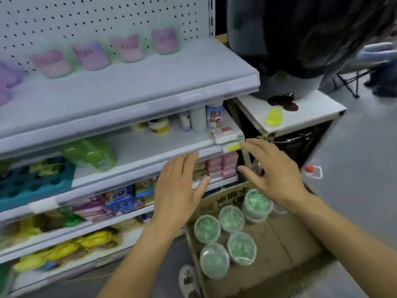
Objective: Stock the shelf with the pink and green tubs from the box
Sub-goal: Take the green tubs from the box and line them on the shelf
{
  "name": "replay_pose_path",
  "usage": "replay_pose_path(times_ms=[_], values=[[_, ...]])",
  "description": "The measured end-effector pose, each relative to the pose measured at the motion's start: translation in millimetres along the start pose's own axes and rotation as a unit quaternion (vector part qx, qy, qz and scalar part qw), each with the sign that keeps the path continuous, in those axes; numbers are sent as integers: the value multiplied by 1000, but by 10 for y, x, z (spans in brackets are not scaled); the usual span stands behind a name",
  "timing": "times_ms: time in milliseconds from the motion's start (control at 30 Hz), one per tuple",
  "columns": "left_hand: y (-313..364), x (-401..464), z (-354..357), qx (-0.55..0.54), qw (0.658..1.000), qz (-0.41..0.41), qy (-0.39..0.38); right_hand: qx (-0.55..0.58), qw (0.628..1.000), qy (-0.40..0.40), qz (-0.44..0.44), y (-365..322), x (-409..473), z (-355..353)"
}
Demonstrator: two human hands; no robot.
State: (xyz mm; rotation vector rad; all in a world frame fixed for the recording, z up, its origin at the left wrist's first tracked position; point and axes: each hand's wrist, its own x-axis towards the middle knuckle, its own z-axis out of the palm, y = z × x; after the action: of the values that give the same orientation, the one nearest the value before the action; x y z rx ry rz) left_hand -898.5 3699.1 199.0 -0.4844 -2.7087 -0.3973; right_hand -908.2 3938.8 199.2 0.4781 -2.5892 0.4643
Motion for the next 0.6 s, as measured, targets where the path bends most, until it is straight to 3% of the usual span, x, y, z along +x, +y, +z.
replay_pose_path(times_ms=[133,267,367,600], values=[[125,-522,535,-63,988,-69,-124,24,992,-83,89,213,-683,273],[188,-844,1161,-138,951,-147,-233,83,962,-142,218,509,-1280,699],[275,-865,1651,-196,920,-195,-277,96,931,-169,310,824,-1577,1049],[520,-392,2899,-324,823,-308,-350,37,890,-201,407,1764,-1809,1707]])
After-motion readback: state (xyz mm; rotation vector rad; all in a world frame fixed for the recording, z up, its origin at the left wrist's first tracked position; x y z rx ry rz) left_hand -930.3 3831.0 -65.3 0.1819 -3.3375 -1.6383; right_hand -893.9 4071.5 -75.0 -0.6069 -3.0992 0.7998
